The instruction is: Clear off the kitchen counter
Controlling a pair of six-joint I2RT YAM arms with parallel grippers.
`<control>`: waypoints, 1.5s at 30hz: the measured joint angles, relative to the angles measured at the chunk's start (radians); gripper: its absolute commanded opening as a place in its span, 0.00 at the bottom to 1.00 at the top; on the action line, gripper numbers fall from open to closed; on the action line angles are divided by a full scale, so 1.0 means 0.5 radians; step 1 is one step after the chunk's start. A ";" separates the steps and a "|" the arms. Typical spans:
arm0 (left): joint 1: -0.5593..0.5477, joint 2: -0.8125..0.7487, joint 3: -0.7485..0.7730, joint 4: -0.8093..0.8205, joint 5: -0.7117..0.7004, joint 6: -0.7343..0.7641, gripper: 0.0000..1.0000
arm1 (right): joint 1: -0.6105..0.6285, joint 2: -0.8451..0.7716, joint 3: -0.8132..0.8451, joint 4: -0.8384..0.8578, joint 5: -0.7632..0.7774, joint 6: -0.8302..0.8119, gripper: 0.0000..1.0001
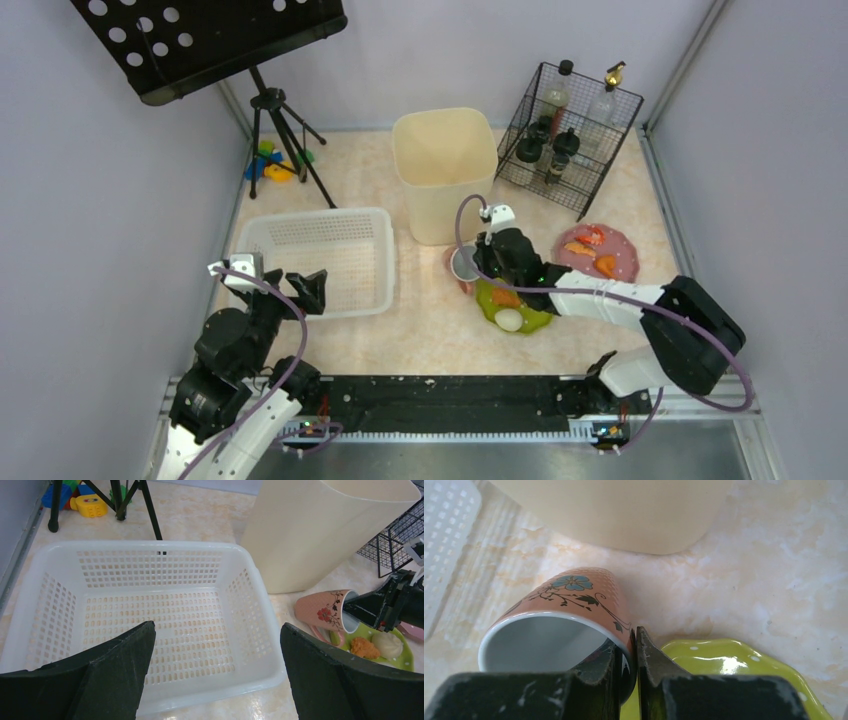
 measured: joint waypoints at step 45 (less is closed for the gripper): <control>0.000 1.184 0.451 0.085 0.456 -0.195 0.92 | 0.629 0.867 2.141 -1.347 -0.140 -0.049 0.00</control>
